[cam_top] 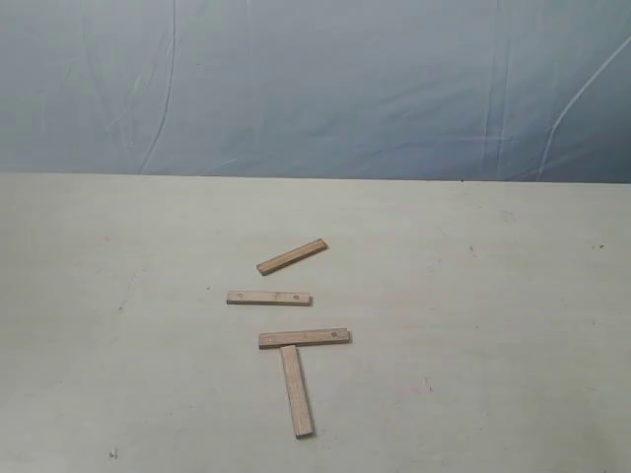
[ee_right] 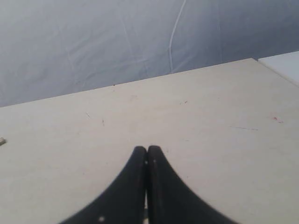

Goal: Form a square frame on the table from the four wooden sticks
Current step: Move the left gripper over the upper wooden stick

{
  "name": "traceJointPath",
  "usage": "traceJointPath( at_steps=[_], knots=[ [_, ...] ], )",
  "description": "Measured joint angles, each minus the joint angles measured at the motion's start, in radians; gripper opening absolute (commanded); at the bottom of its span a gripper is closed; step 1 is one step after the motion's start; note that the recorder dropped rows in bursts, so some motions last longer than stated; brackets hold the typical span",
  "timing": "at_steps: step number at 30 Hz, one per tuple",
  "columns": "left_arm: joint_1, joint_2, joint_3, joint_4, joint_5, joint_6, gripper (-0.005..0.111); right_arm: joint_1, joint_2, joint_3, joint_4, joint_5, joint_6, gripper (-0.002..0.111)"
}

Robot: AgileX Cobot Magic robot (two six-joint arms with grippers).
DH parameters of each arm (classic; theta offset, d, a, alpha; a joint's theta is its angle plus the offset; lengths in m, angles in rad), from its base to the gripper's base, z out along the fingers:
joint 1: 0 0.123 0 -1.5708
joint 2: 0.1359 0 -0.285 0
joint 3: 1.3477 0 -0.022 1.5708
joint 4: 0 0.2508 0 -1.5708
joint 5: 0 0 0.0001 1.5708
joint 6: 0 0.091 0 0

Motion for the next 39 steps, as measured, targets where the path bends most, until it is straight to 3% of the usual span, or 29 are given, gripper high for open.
traceJointPath(
  at_steps=[2, 6, 11, 14, 16, 19, 25, 28, 30, 34, 39],
  knots=[
    [0.0, 0.0, 0.0, -0.018, -0.115, -0.062, 0.0, 0.0, 0.0, 0.0, 0.0, 0.0, 0.0, -0.001],
    [0.0, 0.01, -0.067, -0.028, -0.164, -0.162, 0.0, 0.0, 0.0, 0.0, 0.0, 0.0, 0.0, -0.001],
    [0.0, 0.149, -0.274, -0.026, -0.224, -0.183, 0.0, 0.0, 0.0, 0.0, 0.0, 0.0, 0.0, -0.001],
    [0.0, 0.272, -0.436, 0.019, -0.182, -0.179, 0.0, 0.0, 0.0, 0.0, 0.0, 0.0, 0.0, -0.001],
    [0.0, 0.364, -0.537, 0.101, -0.094, -0.179, 0.0, 0.0, 0.0, 0.0, 0.0, 0.0, 0.0, -0.001],
    [-0.002, 0.509, -0.687, 0.243, 0.144, -0.21, 0.0, 0.0, 0.0, 0.0, 0.0, 0.0, 0.0, -0.001],
    [-0.08, 0.792, -0.907, 0.303, 0.702, -0.183, 0.0, 0.0, 0.0, 0.0, 0.0, 0.0, 0.0, -0.001],
    [-0.193, 1.047, -1.062, 0.199, 1.092, 0.027, 0.0, 0.0, 0.0, 0.0, 0.0, 0.0, 0.0, -0.001],
    [-0.231, 1.166, -1.122, 0.038, 1.216, 0.206, 0.0, 0.0, 0.0, 0.0, 0.002, 0.0, 0.0, -0.001],
    [-0.275, 1.366, -1.189, -0.191, 1.293, 0.363, 0.01, 0.0, 0.0, 0.0, 0.002, 0.0, 0.0, -0.001],
    [-0.285, 1.597, -1.281, -0.308, 1.254, 0.588, 0.037, 0.0, 0.0, 0.0, 0.002, 0.0, 0.0, -0.001]
  ],
)
